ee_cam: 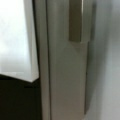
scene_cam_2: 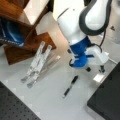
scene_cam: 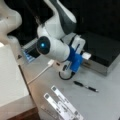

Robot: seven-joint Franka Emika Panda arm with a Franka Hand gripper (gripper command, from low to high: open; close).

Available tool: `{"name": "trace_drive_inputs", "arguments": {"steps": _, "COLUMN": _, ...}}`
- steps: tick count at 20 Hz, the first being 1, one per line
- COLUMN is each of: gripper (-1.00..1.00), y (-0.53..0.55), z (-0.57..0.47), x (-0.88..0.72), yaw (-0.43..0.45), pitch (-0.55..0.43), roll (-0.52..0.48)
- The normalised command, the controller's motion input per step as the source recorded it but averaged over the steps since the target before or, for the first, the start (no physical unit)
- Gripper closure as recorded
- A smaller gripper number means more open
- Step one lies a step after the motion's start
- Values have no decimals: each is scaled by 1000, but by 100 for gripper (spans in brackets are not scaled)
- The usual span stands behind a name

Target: Turn on the lamps. Open the box. Pick up the pen. Put it in the box.

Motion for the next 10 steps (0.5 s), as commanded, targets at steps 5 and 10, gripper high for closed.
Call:
{"name": "trace_drive_inputs", "arguments": {"steps": 5, "gripper": -100, "y": 16, "z": -32, "x": 166, "yaw": -71, "pitch": -71, "roll": 303}}
{"name": "trace_drive_inputs", "arguments": {"steps": 10, "gripper": -100, "y": 23, "z": -48, "x": 166, "yaw": -16, "pitch": -67, "roll": 267}}
